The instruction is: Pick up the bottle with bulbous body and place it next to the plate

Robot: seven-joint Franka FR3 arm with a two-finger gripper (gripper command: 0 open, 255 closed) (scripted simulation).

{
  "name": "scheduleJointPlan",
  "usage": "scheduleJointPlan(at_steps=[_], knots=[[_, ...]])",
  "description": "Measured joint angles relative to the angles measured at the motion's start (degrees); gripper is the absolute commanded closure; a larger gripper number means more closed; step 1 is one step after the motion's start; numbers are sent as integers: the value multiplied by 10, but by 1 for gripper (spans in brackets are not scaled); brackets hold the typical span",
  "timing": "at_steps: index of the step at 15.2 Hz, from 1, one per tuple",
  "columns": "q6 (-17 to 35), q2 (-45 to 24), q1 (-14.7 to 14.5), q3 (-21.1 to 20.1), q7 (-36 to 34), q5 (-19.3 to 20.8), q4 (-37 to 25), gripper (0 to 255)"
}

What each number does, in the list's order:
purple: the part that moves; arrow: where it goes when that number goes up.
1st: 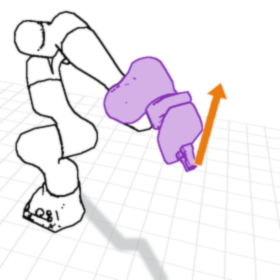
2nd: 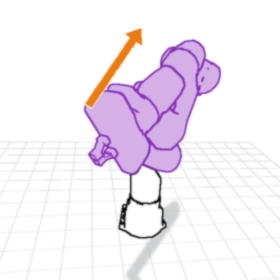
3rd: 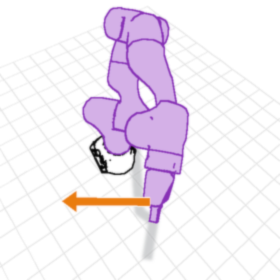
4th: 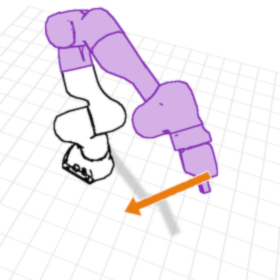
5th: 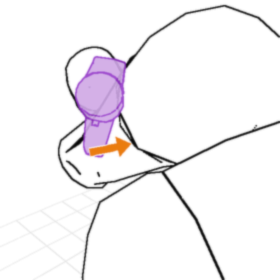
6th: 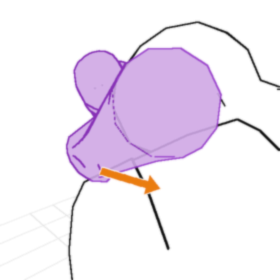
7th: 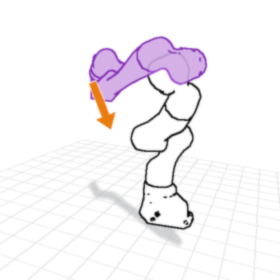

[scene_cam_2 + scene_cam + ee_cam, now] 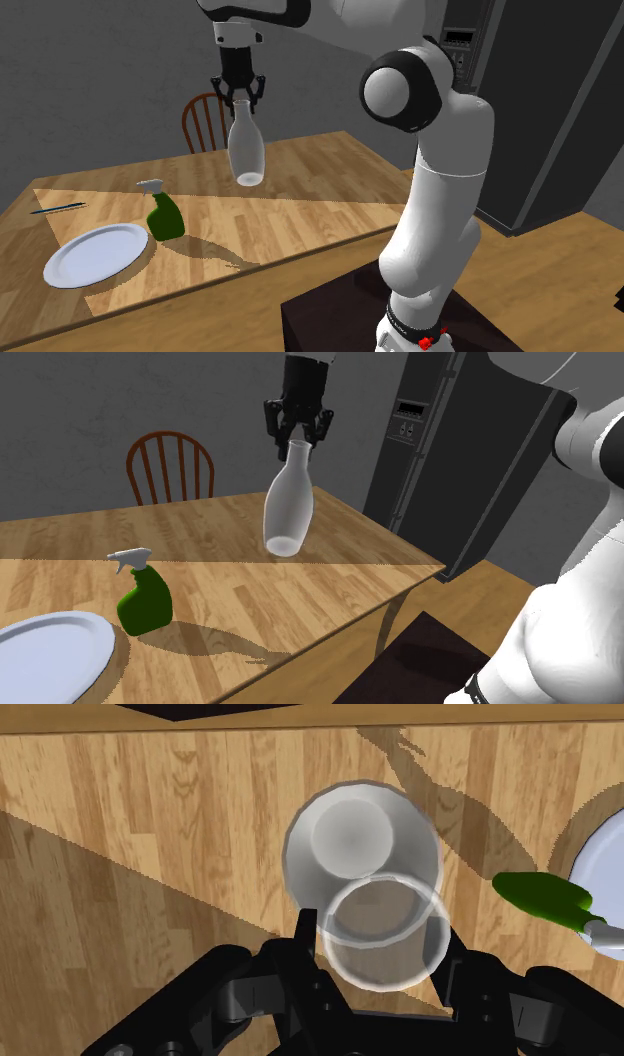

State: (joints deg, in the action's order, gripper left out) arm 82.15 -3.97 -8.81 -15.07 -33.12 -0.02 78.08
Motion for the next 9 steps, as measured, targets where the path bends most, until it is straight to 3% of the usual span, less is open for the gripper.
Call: scheduleJointPlan(at_steps=[9], knots=[[53, -94, -69, -43, -106, 34, -37, 255]])
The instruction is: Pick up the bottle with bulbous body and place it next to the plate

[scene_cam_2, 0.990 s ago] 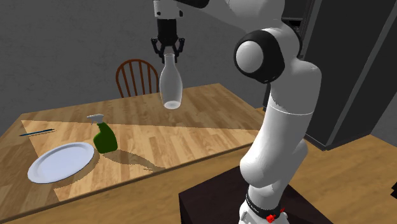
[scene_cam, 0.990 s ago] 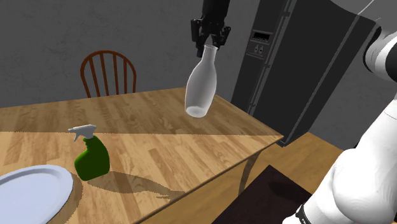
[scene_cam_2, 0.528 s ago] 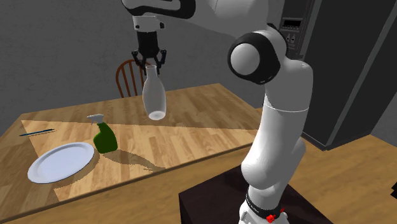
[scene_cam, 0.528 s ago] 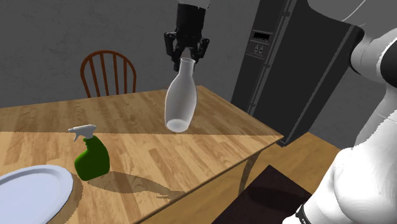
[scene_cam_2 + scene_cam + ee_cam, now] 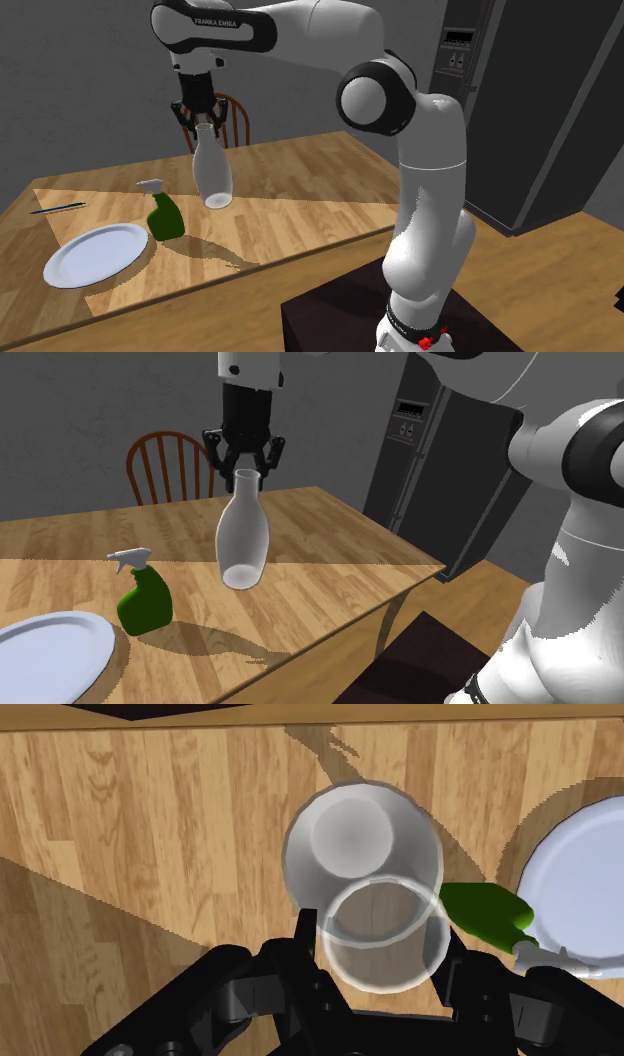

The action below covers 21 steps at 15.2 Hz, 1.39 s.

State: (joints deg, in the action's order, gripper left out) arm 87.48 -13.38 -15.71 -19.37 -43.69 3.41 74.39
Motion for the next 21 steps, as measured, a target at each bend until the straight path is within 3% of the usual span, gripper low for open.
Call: scheduleJointPlan(at_steps=[9, 14, 15, 17, 21], knots=[[18, -139, -90, -18, -92, 52, -114, 255], [-14, -257, -160, -13, -126, 86, -264, 255], [-39, -307, -195, 25, -121, 72, -346, 255], [-39, -332, -208, 28, -125, 76, -369, 255], [18, -303, -197, 24, -132, 74, -282, 255]])
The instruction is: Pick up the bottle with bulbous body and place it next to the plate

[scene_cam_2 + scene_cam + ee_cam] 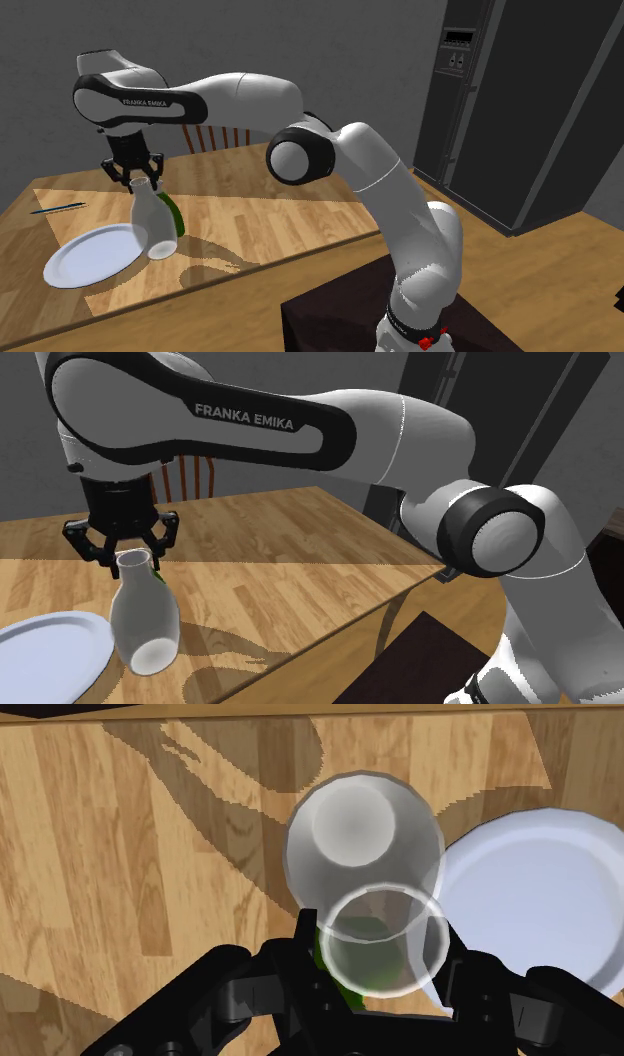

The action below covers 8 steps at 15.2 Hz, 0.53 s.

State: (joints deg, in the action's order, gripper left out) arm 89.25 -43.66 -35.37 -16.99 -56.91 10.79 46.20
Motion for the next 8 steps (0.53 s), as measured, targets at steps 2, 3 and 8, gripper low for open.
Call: scheduleJointPlan(at_steps=[2, 3, 8], knots=[[16, -1, 1, 0, -1, 0, 15, 255], [30, 8, 6, -1, -2, -1, 39, 255], [81, 24, 16, -3, -6, -3, 106, 255]])
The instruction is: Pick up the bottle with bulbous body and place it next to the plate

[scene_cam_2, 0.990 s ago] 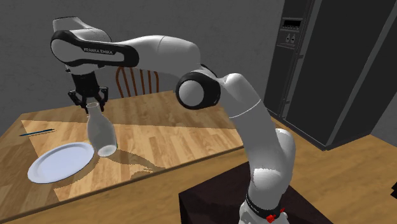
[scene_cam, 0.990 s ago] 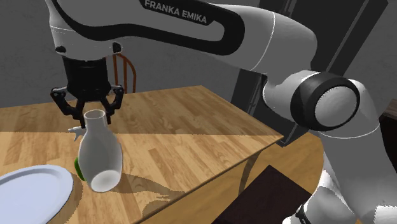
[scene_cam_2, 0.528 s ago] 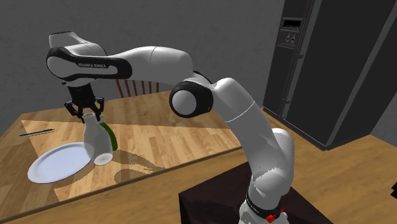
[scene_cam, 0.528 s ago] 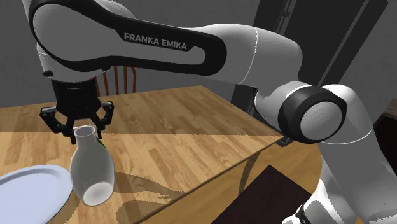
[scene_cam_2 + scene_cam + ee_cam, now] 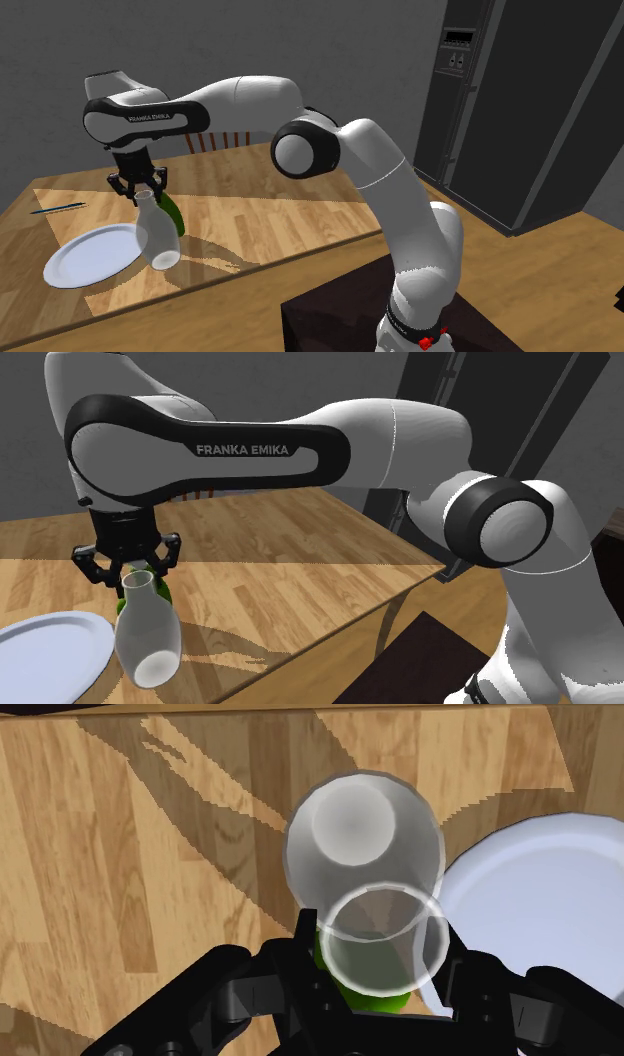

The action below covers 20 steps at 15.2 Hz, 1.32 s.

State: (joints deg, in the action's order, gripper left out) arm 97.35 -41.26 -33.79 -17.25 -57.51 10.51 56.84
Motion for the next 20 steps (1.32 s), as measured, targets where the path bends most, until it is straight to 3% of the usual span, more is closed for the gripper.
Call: scheduleJointPlan(at_steps=[7, 8, 14, 20], knots=[[14, 3, 2, 0, -1, 0, 16, 255], [14, 3, 2, 0, -1, 0, 16, 0], [14, 3, 2, 0, -1, 0, 16, 0], [-70, -18, -13, 2, 5, 2, -90, 0]])
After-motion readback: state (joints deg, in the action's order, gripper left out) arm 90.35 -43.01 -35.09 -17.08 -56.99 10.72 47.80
